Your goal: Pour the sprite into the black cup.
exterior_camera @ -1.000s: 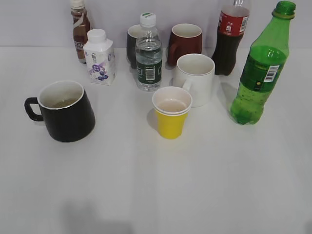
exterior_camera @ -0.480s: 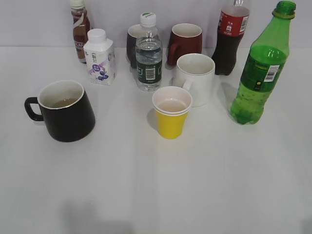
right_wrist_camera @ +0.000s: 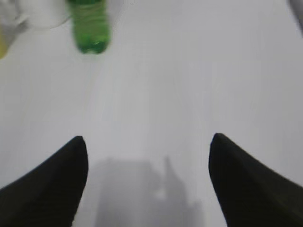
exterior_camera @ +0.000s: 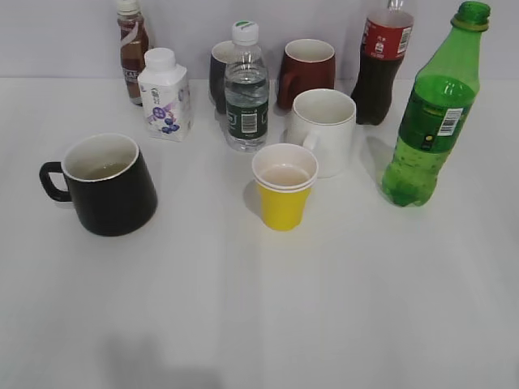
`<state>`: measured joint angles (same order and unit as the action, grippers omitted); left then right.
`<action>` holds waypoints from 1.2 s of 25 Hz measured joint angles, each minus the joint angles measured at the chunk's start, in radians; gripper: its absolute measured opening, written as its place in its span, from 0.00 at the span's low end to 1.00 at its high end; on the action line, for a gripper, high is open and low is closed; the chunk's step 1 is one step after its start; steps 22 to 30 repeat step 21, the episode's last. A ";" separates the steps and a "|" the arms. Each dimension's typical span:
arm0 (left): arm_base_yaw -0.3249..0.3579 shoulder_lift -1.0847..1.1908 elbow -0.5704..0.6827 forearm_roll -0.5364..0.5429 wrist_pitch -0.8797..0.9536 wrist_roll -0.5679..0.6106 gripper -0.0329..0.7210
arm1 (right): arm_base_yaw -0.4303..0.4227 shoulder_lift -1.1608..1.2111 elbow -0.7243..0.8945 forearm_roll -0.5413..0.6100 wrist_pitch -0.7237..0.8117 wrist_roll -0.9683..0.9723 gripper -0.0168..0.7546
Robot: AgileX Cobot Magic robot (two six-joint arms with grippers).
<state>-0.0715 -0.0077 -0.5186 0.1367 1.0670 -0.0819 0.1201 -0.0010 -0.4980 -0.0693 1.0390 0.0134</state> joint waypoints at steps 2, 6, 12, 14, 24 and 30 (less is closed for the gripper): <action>0.018 0.000 0.000 0.001 -0.001 0.000 0.63 | -0.034 -0.005 0.000 -0.001 0.001 0.000 0.79; 0.021 0.000 0.000 0.005 -0.001 0.001 0.60 | -0.042 -0.007 0.000 0.000 0.001 -0.001 0.79; 0.021 0.000 0.000 0.007 -0.001 0.001 0.60 | -0.042 -0.008 0.000 0.000 0.001 -0.001 0.79; 0.021 0.000 0.000 0.007 -0.001 0.001 0.60 | -0.042 -0.008 0.000 0.000 0.001 -0.001 0.79; 0.021 0.000 0.000 0.008 -0.001 0.001 0.54 | -0.042 -0.008 0.000 0.000 0.001 -0.001 0.79; 0.021 0.000 0.000 0.008 -0.001 0.001 0.54 | -0.042 -0.008 0.000 0.000 0.001 -0.001 0.79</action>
